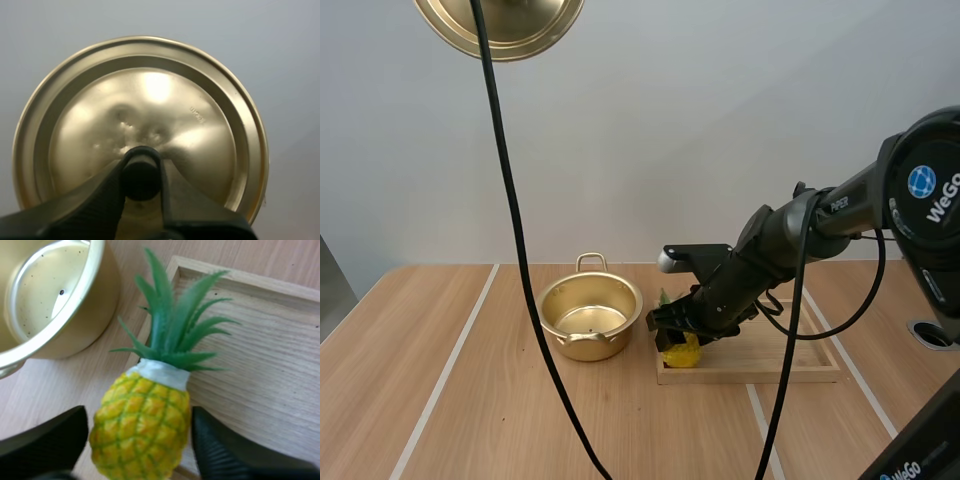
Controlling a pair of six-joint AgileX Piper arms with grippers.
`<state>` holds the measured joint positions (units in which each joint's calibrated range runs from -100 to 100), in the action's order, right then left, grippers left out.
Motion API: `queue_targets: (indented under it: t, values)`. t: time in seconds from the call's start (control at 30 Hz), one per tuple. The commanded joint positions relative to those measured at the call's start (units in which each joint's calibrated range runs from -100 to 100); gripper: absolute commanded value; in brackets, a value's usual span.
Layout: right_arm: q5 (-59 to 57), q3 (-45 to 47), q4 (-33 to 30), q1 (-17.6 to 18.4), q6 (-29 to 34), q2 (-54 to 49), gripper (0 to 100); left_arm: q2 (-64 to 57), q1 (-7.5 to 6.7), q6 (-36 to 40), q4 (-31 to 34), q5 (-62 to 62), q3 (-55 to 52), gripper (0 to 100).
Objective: Open the pot, put the pineapple inside, and close it
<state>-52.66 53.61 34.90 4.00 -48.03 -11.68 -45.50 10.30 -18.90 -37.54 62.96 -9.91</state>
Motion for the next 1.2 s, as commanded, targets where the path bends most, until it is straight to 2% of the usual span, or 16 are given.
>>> queue_targets:
  t: [0.0,0.03,0.33,0.57,0.87,1.17]
  values:
    - [-0.45,0.26,-1.25,0.07,0.00,-0.21,9,-0.38,0.07,0.49,-0.82,-1.32,0.46,0]
    - [-0.61,0.26,-1.25,0.07,0.14,-0.21,0,-0.38,0.07,0.49,-0.82,-1.32,0.46,0]
    - [1.32,0.26,-1.15,0.07,-0.07,-0.34,0,-0.38,0.07,0.49,-0.82,-1.32,0.46,0]
    - [1.51,-3.23,-1.02,0.07,-0.46,-3.00,0,-0.38,0.07,0.49,-0.82,-1.32,0.46,0]
    - [10.99,-4.59,-1.48,0.07,-0.45,-13.63,0,-0.38,0.07,0.49,-0.82,-1.32,0.46,0]
    - [19.44,-5.02,-1.47,0.07,-0.45,-29.14,0,-0.38,0.07,0.49,-0.82,-1.32,0.46,0]
